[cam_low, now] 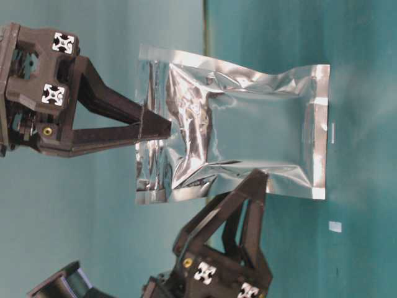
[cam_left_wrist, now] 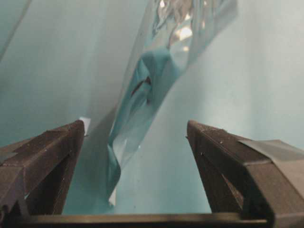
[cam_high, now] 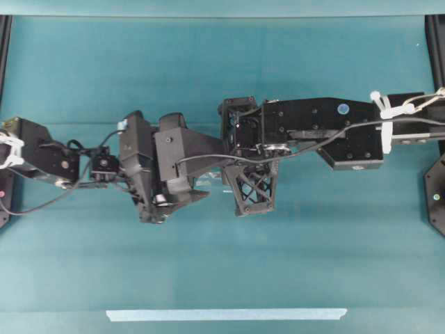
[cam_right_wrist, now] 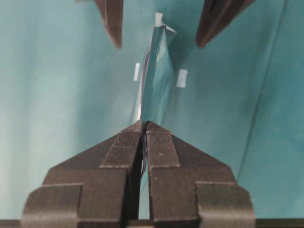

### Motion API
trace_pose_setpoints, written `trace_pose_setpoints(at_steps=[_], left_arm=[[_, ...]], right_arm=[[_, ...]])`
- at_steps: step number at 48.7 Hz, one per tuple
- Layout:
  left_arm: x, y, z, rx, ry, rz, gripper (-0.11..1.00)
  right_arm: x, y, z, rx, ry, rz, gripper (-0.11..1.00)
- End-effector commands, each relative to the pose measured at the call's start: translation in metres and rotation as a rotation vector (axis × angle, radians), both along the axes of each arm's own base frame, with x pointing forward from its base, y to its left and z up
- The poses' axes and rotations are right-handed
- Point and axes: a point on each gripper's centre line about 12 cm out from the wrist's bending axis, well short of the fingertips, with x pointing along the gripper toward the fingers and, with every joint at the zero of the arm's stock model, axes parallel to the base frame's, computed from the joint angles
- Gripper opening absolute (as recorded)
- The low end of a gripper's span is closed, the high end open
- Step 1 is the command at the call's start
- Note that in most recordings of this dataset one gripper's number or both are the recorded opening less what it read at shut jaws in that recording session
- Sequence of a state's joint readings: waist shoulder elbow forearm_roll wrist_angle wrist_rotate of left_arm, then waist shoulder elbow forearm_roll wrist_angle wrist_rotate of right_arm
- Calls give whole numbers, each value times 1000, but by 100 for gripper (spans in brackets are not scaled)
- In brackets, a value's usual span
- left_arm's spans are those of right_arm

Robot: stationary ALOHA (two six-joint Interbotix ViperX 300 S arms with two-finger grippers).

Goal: Hand over the silver zip bag and make it stand upright.
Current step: 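Reach the left gripper right to the bag's lower edge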

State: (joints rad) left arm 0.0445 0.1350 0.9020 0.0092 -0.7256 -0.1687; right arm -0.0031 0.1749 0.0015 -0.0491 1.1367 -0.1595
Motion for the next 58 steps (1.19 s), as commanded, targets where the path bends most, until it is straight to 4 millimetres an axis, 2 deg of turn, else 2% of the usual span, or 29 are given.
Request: trace_pose_setpoints(at_steps=[1,11,28,41,58], left_arm=[[6,0,3,-1,-22,0,94],[12,0,0,-9,-22,2,94],[21,1,-19,-63,-56,18,94],[33,0,-14,-65,-85,15,94],[40,-3,-17,-85,-84,13,93]], right_arm=[[0,2,8,-5,-21,17,2],[1,2,8,-6,-24,17,2],[1,3,8,-3,-24,13,2],[1,3,7,-3,-23,11,2],[0,3,6,-2,-18,8,2]])
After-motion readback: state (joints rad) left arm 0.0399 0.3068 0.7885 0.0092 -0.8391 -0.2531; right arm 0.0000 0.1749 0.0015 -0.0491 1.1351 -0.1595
